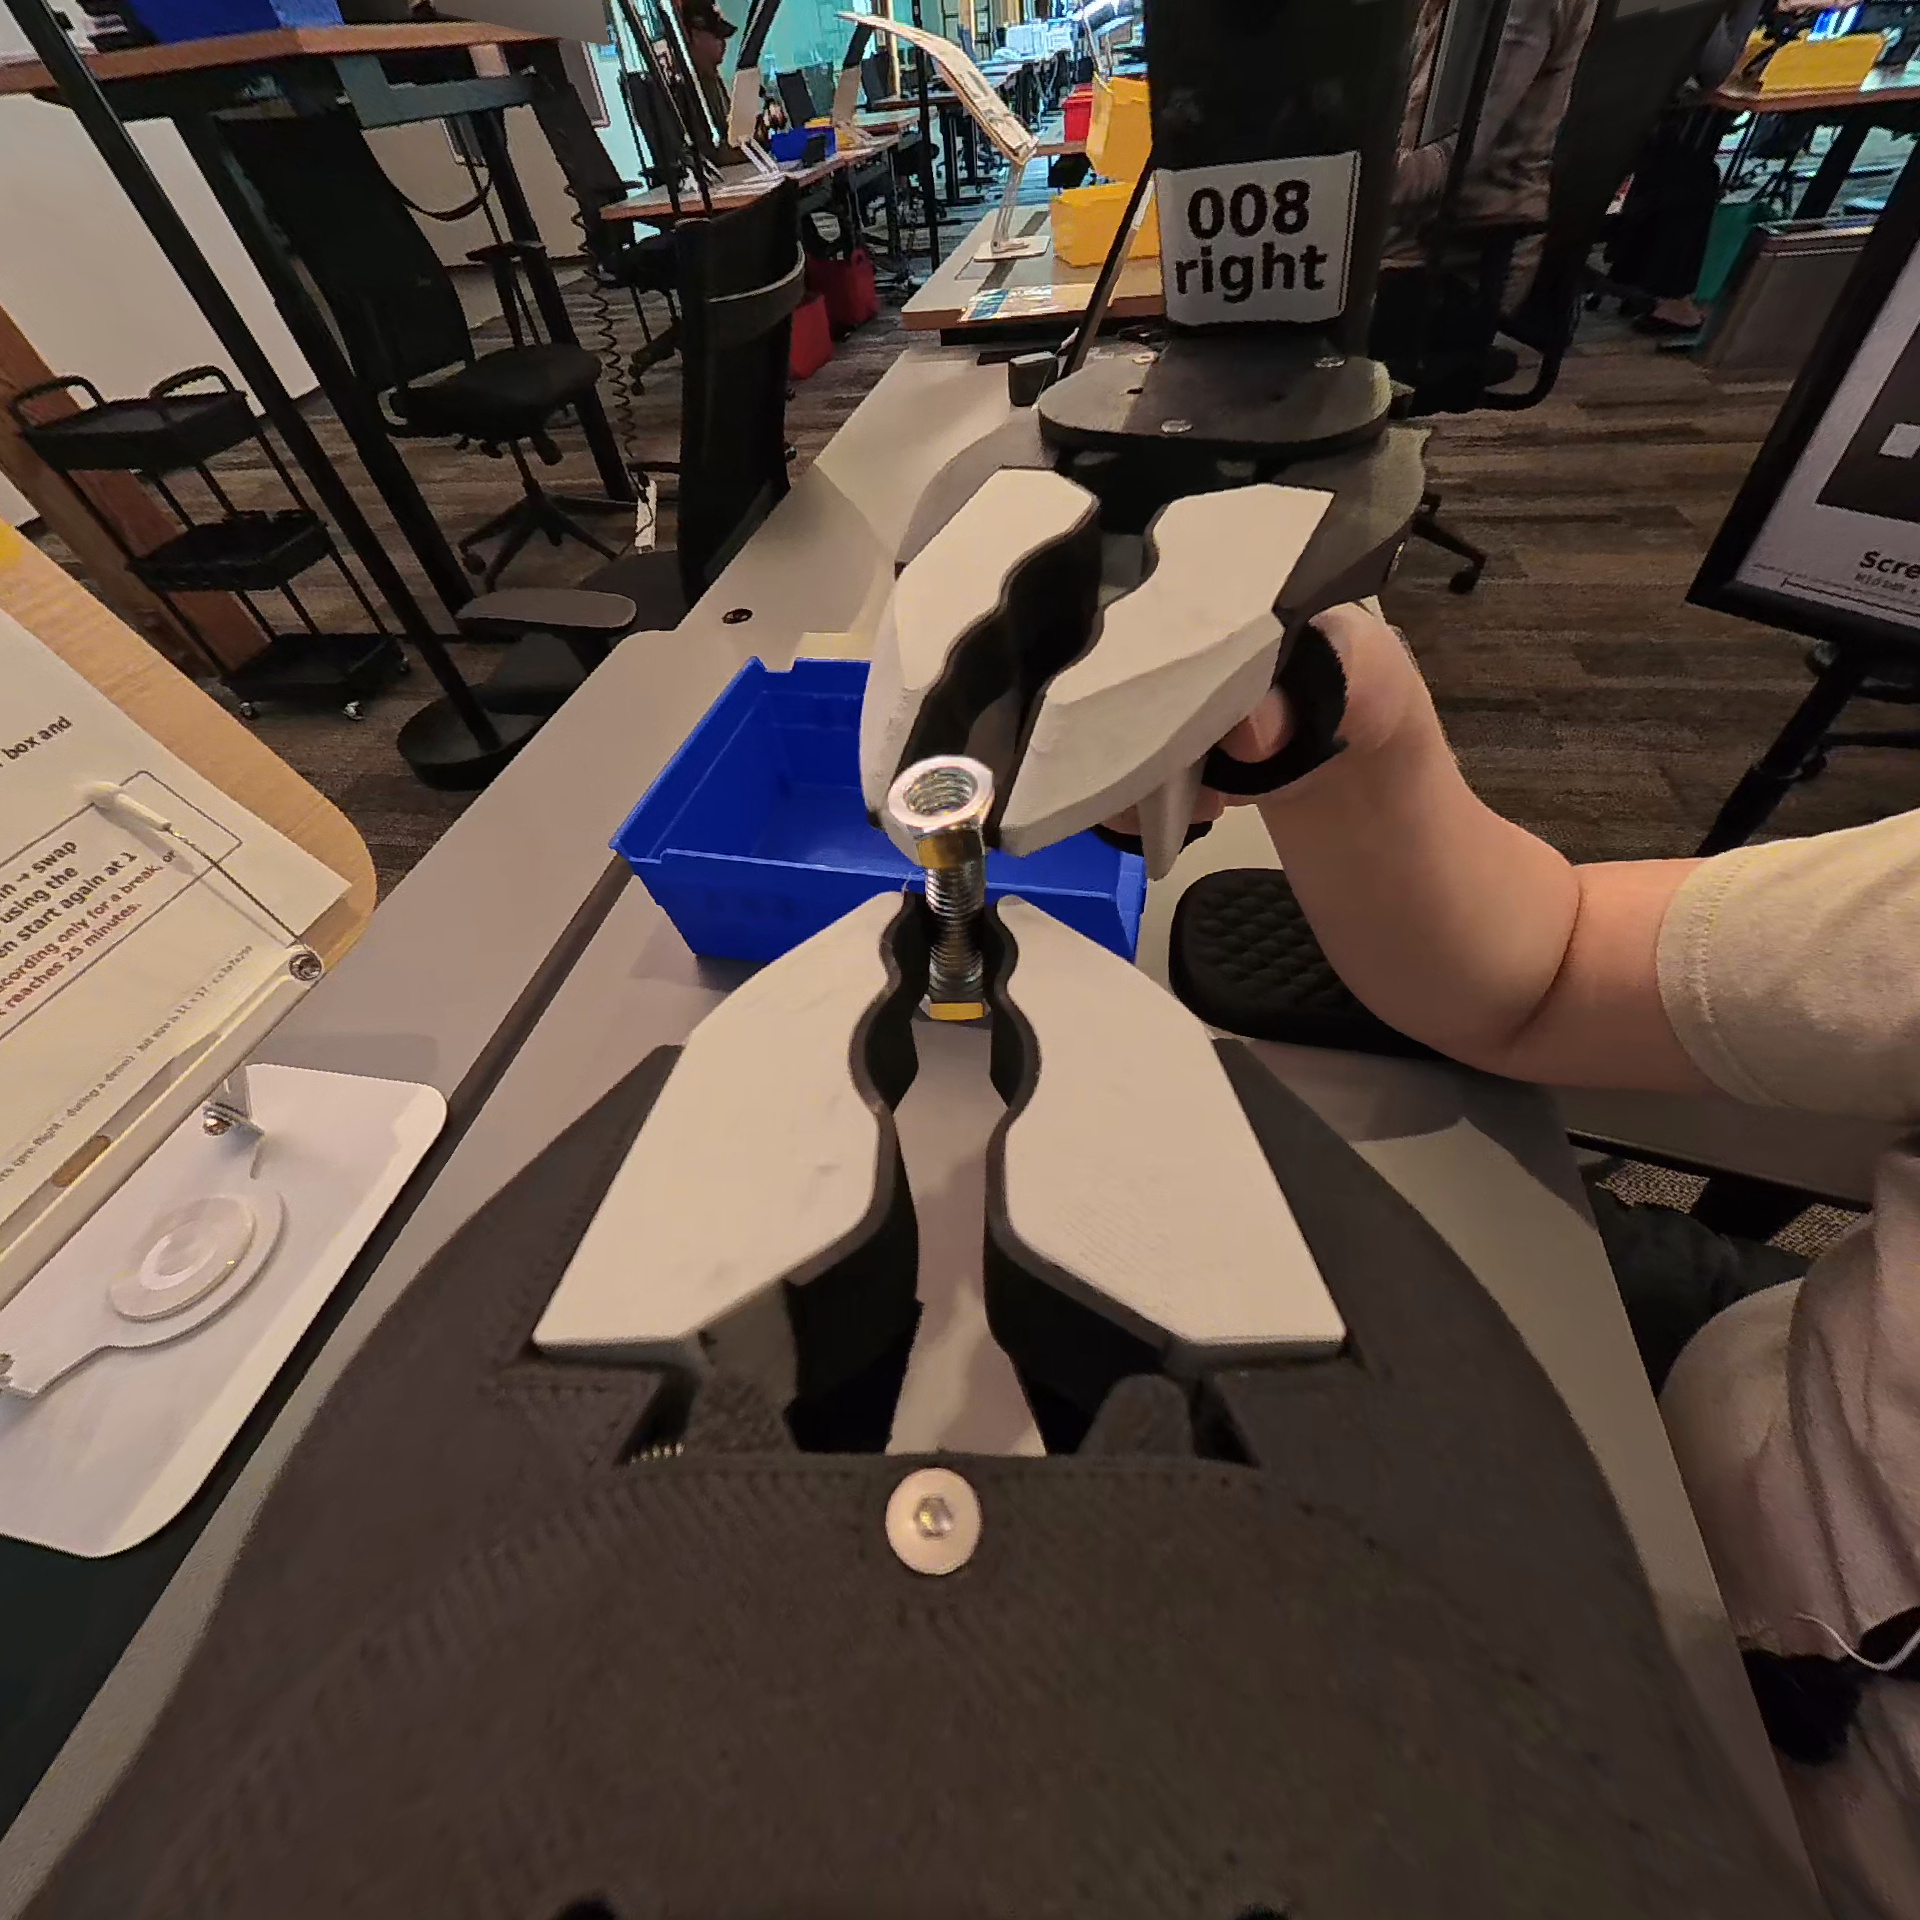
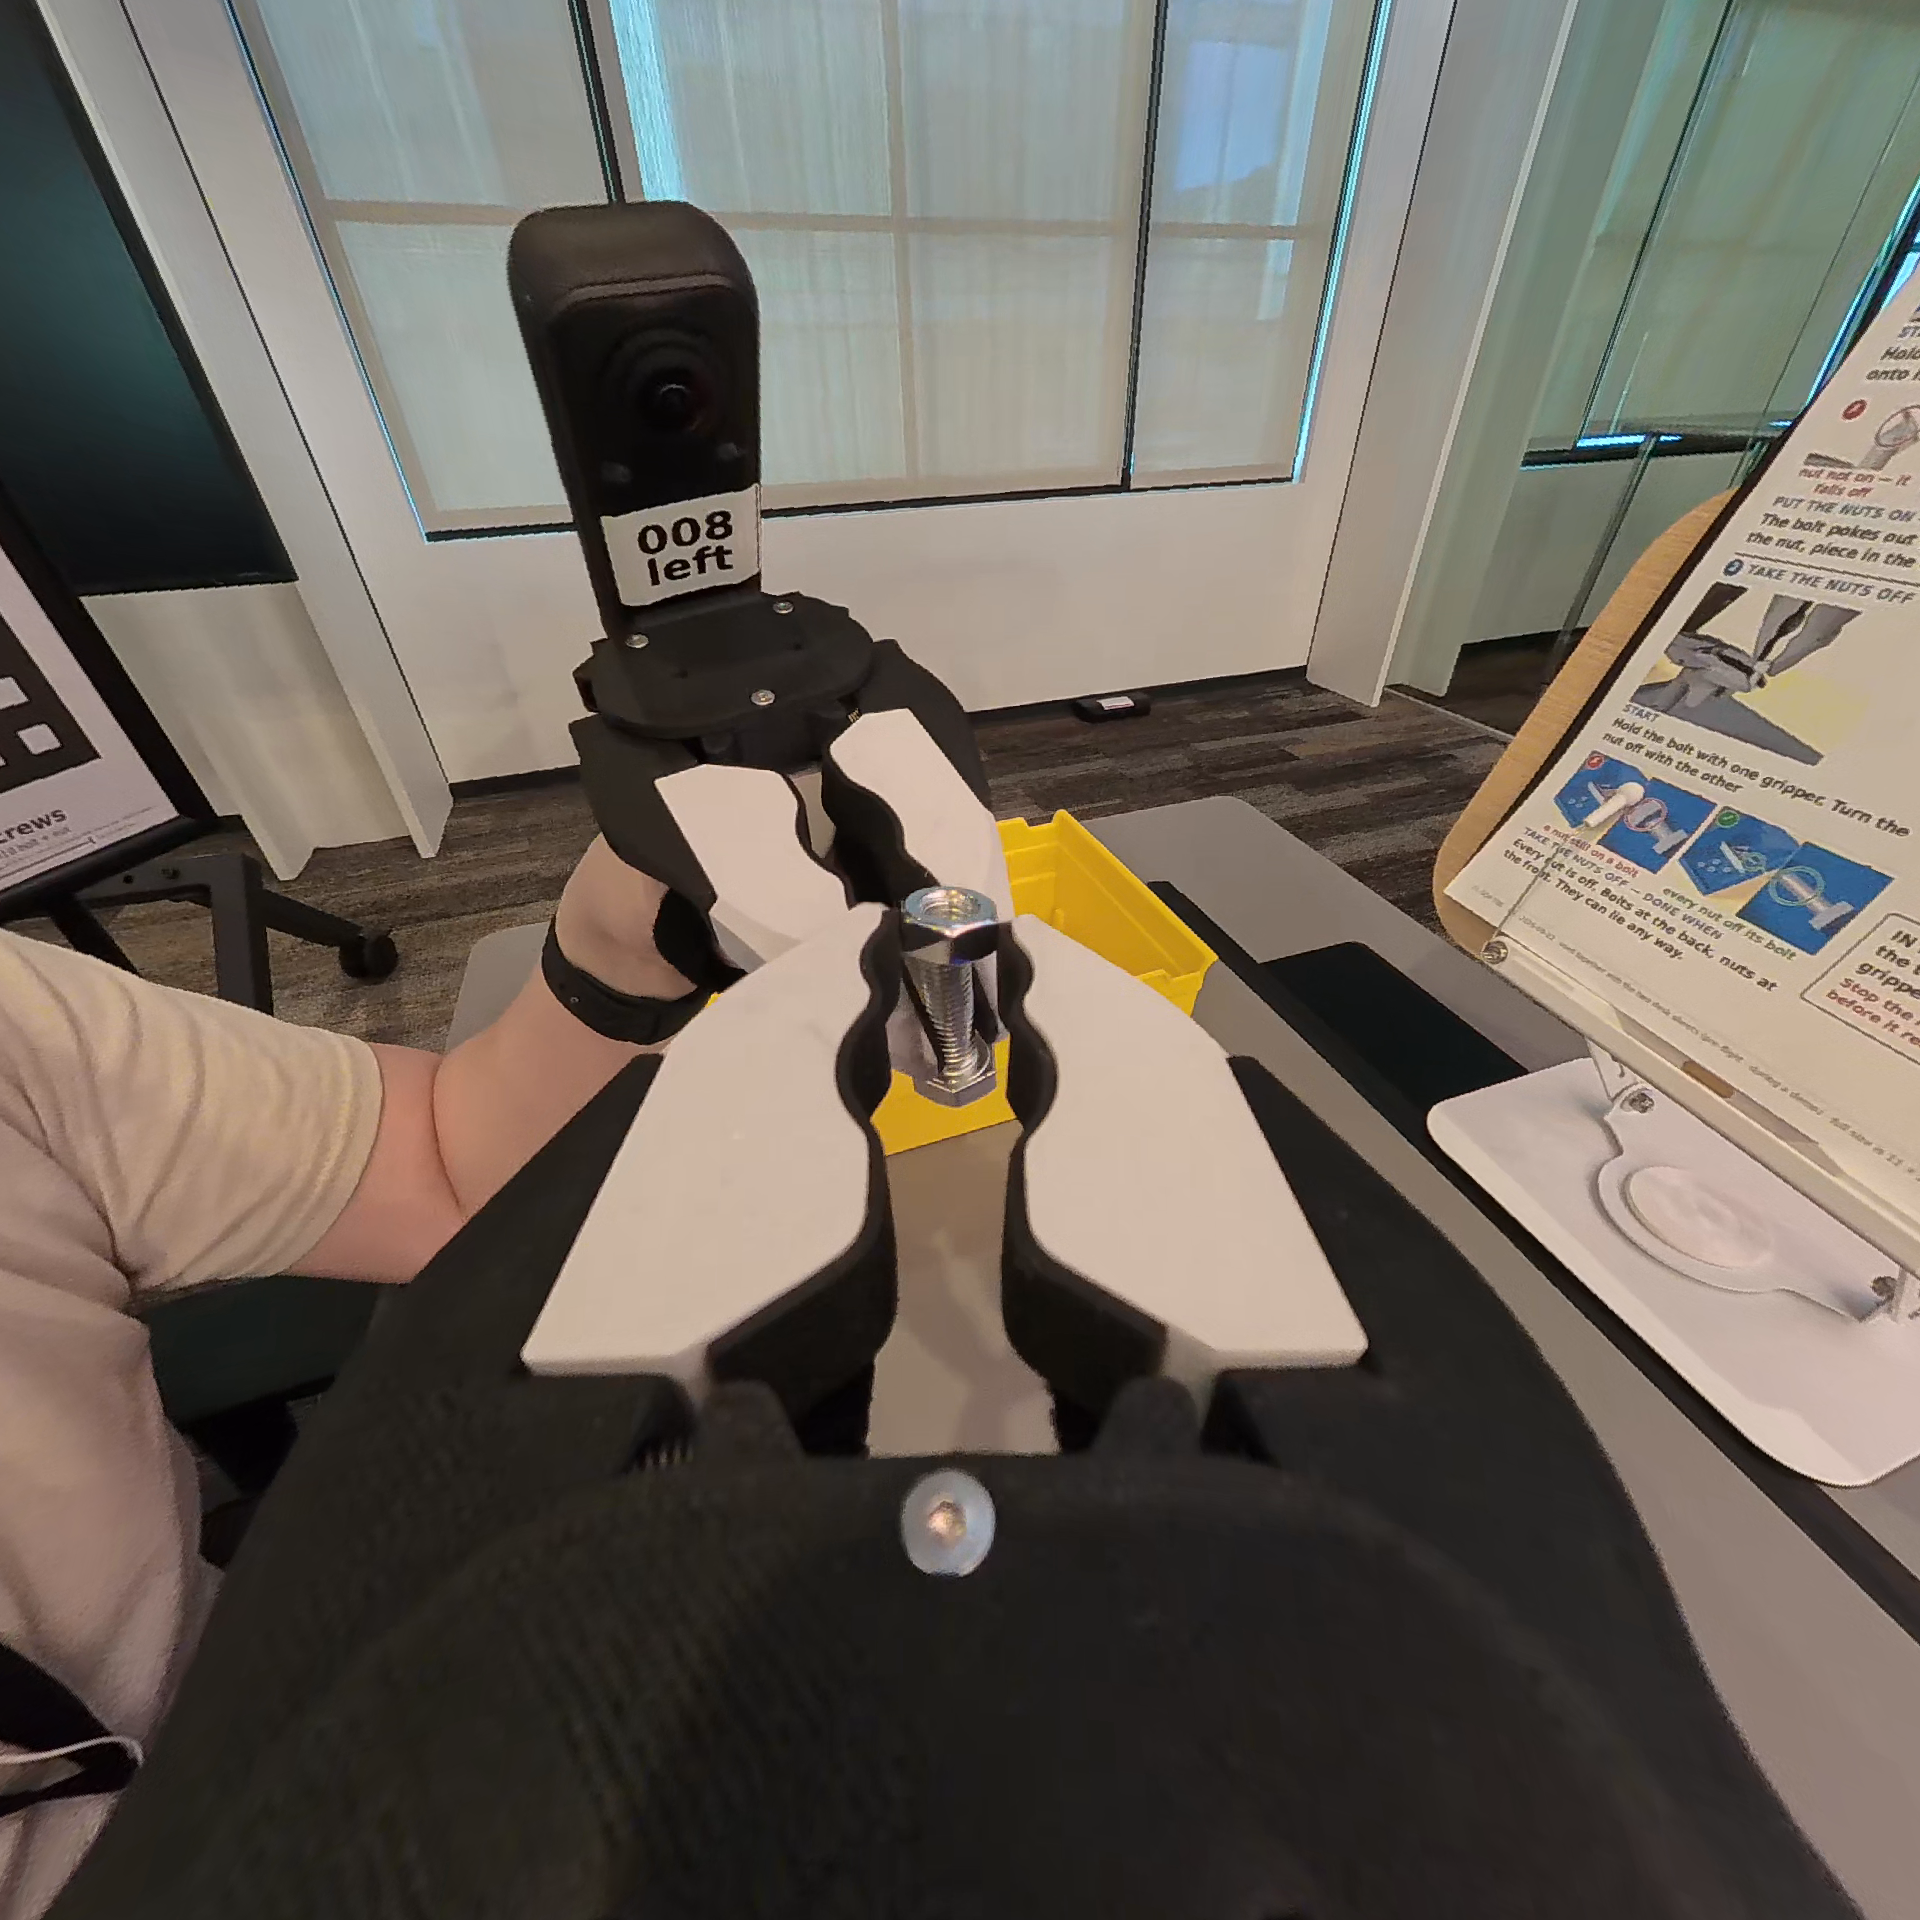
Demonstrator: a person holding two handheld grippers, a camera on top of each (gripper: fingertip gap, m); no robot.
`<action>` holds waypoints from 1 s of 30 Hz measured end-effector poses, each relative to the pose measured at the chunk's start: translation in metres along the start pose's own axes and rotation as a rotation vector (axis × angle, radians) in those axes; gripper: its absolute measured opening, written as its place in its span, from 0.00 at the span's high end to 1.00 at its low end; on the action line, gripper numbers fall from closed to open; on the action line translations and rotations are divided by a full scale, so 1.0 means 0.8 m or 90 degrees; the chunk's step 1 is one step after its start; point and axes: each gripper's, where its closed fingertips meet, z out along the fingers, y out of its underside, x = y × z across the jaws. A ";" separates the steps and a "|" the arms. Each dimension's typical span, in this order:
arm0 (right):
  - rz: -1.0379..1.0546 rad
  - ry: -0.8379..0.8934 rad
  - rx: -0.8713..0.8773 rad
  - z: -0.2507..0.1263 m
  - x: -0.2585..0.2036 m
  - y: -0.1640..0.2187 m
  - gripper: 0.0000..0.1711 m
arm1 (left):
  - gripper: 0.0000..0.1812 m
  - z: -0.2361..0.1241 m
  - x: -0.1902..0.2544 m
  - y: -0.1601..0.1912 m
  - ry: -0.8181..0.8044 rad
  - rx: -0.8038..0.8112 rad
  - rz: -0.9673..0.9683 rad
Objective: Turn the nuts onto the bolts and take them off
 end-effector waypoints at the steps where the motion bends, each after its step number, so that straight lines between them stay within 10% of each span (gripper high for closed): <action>1: 0.000 -0.001 0.001 0.000 0.000 0.000 0.90 | 0.95 0.000 0.000 0.000 -0.001 0.001 0.000; 30: -0.024 -0.021 -0.025 -0.004 -0.005 0.005 0.90 | 0.95 0.003 0.004 0.002 0.007 -0.011 0.020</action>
